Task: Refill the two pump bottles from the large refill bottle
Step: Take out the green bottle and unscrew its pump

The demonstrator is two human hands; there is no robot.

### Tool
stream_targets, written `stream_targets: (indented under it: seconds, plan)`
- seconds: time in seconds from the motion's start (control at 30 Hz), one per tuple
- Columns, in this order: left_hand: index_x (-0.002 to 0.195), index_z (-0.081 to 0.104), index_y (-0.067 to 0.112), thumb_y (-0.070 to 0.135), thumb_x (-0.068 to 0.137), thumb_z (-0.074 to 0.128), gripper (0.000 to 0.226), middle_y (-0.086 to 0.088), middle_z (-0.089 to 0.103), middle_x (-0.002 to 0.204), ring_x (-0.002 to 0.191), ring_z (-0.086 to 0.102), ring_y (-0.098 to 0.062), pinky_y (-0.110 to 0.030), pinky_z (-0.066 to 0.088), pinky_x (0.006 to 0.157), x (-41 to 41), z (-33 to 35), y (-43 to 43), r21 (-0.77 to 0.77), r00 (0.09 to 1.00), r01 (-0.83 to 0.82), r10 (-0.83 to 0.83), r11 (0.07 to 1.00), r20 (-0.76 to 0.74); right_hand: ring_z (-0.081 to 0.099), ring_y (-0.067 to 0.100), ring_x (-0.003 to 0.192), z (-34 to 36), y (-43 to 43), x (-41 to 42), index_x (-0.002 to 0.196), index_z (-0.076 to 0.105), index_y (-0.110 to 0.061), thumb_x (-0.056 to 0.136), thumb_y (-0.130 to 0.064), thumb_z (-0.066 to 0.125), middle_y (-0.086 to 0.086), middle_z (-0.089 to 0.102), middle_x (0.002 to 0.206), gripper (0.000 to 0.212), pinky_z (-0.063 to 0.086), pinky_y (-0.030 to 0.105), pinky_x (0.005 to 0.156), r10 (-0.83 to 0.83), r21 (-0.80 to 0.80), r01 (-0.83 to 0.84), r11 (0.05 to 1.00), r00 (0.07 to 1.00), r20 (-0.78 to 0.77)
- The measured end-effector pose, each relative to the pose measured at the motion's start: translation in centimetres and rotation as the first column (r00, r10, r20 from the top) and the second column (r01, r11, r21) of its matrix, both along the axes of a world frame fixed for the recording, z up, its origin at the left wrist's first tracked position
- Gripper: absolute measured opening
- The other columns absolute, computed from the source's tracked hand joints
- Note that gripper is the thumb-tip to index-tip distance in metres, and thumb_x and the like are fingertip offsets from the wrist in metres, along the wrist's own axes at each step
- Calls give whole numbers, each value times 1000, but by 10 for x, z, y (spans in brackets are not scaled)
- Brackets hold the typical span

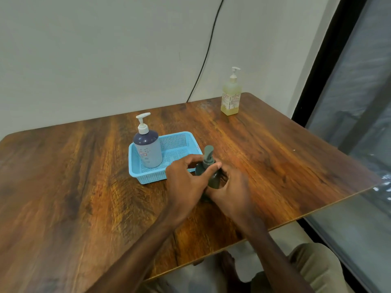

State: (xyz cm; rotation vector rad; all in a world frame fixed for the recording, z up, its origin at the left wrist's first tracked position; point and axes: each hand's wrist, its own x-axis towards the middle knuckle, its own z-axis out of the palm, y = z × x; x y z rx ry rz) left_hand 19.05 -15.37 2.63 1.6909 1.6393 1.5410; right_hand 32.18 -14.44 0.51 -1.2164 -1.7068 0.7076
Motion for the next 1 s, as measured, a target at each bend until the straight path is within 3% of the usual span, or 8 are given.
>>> stream_targets:
  seconds: [0.13,0.27,0.37,0.53,0.63,0.73,0.87,1.0]
  plan:
    - [74,59,19,52,63,93,49,5,70,71,66,67,-3,-23,54,58,4,5,12,-106,989,-33,48,994,140,67,-5,92,3,0,2,123,62,-22,69,-32,88,-17,70,103,60,57,16,74,2,-40,-4,999,1000,-27]
    - [98,61,29,70,56,89,65,11,74,91,84,71,-2,-28,61,75,14,8,25,-231,983,6,36,973,179,70,-2,85,2,1,3,114,67,-14,67,-26,88,-11,73,99,52,57,18,69,15,-16,-16,1000,999,-33]
    - [102,67,38,69,78,75,41,19,72,95,93,68,4,-25,55,82,22,4,32,-201,994,70,-50,977,101,69,-2,78,2,2,4,107,68,-12,71,-15,85,-11,72,91,39,53,16,63,38,-24,-39,999,999,-23]
    - [119,65,40,67,96,52,37,17,69,111,113,63,-12,-47,51,98,21,-19,19,-137,996,91,-92,986,5,70,-1,73,4,4,5,107,72,-14,81,-15,79,-11,75,86,27,50,14,58,63,-3,-64,998,995,-79]
    - [131,57,39,42,105,53,26,17,66,122,121,60,-7,-35,49,103,17,-20,-9,-64,980,189,-185,980,71,70,-4,84,6,4,5,119,70,-22,82,-16,80,-14,75,96,39,51,13,67,95,15,-94,995,990,-102]
    - [133,61,30,28,105,57,29,20,68,122,117,62,5,-20,52,98,7,-17,-20,-21,979,159,-155,987,134,67,-4,103,3,4,6,131,63,-25,73,-23,86,-17,71,116,62,57,22,85,123,0,-124,992,987,-105]
    - [112,70,29,39,89,78,27,18,72,110,108,66,2,-34,58,95,-2,-11,-10,-61,988,44,-34,997,153,64,-3,108,2,6,6,136,59,-27,69,-34,88,-15,69,123,73,58,26,90,71,-42,-73,996,997,-31]
    - [108,64,32,57,66,90,55,17,71,106,101,66,5,-21,57,85,3,-1,10,-188,979,65,-27,980,201,67,-5,96,4,5,8,126,65,-23,68,-28,89,-13,73,110,63,56,16,78,66,-40,-67,997,997,-29]
